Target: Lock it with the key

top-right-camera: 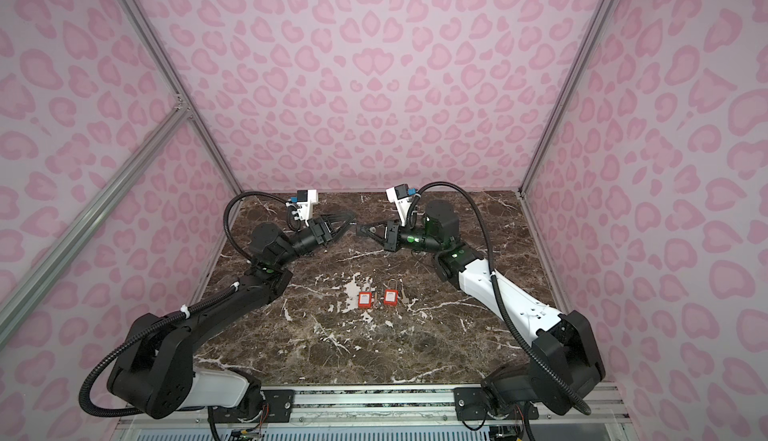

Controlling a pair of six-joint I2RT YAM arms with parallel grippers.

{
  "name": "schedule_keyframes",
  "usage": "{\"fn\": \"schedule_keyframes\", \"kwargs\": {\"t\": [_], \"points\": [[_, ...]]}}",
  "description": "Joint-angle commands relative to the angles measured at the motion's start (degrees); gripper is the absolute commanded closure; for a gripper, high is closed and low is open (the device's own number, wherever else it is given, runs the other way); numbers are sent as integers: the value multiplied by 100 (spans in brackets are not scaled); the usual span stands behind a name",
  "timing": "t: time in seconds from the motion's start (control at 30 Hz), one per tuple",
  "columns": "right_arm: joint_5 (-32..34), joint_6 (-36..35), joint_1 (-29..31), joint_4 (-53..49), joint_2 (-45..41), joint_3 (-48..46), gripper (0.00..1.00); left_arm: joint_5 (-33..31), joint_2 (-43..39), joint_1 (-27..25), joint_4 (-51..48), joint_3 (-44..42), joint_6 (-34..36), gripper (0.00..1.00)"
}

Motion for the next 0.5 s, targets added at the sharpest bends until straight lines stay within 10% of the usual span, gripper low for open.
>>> {"fn": "schedule_keyframes", "kwargs": {"t": [0.0,0.47], "points": [[-67,363,-69,638,57,-111,100,173,-42,-3,176,46,-9,53],[-151,416,-141,610,132,-115,100,437,-48,-2,54,242,98,52]]}}
